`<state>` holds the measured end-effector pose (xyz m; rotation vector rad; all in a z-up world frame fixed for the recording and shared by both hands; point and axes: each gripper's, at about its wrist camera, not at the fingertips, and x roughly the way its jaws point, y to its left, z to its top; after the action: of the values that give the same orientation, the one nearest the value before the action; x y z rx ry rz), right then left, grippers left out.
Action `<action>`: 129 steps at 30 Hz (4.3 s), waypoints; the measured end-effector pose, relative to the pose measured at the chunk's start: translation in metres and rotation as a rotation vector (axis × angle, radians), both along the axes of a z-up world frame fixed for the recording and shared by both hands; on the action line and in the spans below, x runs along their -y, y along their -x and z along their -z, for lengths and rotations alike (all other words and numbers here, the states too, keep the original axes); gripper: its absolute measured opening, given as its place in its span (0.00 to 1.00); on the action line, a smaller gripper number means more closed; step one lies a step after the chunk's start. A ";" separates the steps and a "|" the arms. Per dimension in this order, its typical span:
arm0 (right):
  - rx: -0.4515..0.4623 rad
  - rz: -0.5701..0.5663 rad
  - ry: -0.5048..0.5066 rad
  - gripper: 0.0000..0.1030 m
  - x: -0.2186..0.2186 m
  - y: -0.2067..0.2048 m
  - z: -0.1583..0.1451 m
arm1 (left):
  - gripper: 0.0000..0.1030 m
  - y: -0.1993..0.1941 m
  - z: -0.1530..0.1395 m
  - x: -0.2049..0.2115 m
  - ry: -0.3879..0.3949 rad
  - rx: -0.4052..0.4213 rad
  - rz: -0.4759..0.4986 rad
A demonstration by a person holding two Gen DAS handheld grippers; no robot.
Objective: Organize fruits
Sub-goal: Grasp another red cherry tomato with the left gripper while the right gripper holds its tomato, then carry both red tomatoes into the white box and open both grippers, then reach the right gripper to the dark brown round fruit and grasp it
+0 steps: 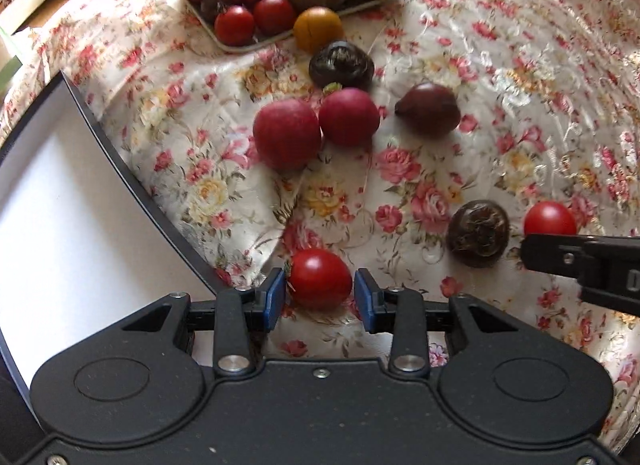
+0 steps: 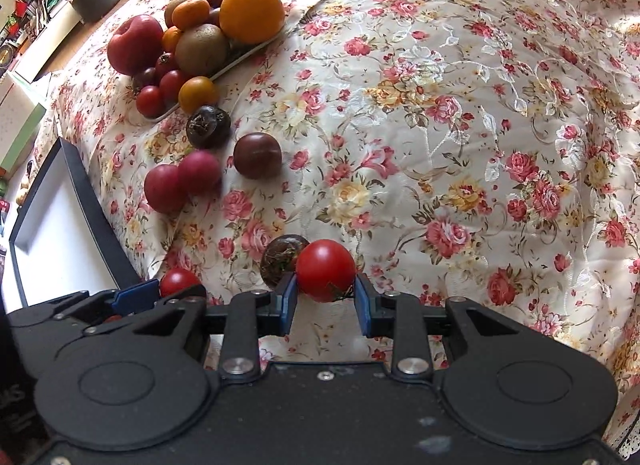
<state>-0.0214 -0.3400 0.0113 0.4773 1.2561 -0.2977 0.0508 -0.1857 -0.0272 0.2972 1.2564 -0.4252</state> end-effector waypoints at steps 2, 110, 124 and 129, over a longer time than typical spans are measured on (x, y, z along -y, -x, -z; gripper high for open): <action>-0.003 0.001 -0.004 0.31 0.001 0.000 0.002 | 0.44 -0.001 0.005 0.002 -0.009 -0.003 -0.001; 0.033 -0.124 0.105 0.35 -0.041 -0.018 -0.018 | 0.42 -0.031 -0.021 -0.179 0.047 0.051 -0.462; -0.018 -0.064 0.039 0.42 -0.030 -0.031 0.018 | 0.42 -0.031 -0.019 -0.180 0.048 0.037 -0.462; -0.057 -0.073 0.063 0.44 -0.040 -0.036 0.034 | 0.42 -0.031 -0.019 -0.179 0.051 0.034 -0.457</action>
<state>0.0147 -0.3004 -0.0229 0.3703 1.3124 -0.2897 0.0817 -0.0063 -0.0083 -0.0308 1.2342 -0.0587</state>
